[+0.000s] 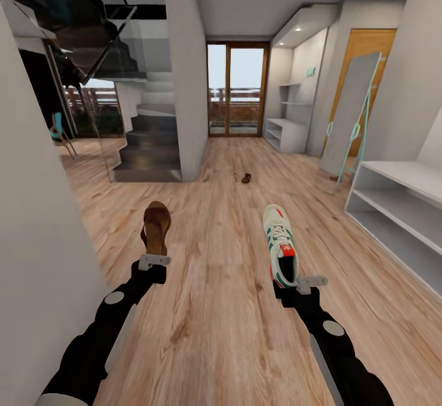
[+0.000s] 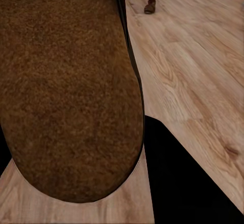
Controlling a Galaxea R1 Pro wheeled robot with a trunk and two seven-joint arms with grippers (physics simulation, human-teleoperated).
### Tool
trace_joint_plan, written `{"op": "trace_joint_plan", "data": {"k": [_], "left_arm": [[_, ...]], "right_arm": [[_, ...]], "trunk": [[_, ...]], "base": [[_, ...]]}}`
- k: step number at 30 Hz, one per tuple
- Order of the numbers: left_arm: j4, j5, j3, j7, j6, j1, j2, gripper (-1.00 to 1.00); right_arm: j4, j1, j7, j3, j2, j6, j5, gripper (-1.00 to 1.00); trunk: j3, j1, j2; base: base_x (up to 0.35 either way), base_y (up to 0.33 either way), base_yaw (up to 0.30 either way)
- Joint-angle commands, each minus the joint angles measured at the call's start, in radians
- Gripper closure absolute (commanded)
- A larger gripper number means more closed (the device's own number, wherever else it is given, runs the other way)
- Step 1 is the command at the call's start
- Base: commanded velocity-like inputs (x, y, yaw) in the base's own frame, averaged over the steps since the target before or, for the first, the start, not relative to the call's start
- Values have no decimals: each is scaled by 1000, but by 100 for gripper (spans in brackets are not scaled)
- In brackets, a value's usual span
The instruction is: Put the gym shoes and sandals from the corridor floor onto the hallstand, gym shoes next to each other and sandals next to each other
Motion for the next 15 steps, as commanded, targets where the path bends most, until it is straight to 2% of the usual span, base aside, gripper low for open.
{"op": "trace_joint_plan", "data": {"k": [1,15], "left_arm": [[-2,-2,-1,-3,6,0,0,100],[-2,-2,-11,-3,6,0,0,100]], "right_arm": [[-2,0,-1,0,0,6,0,100],[-2,0,-1,0,0,6,0,100]], "trunk": [[-1,0,0],[-1,0,0]], "base": [[347,0,0],[347,0,-2]]}}
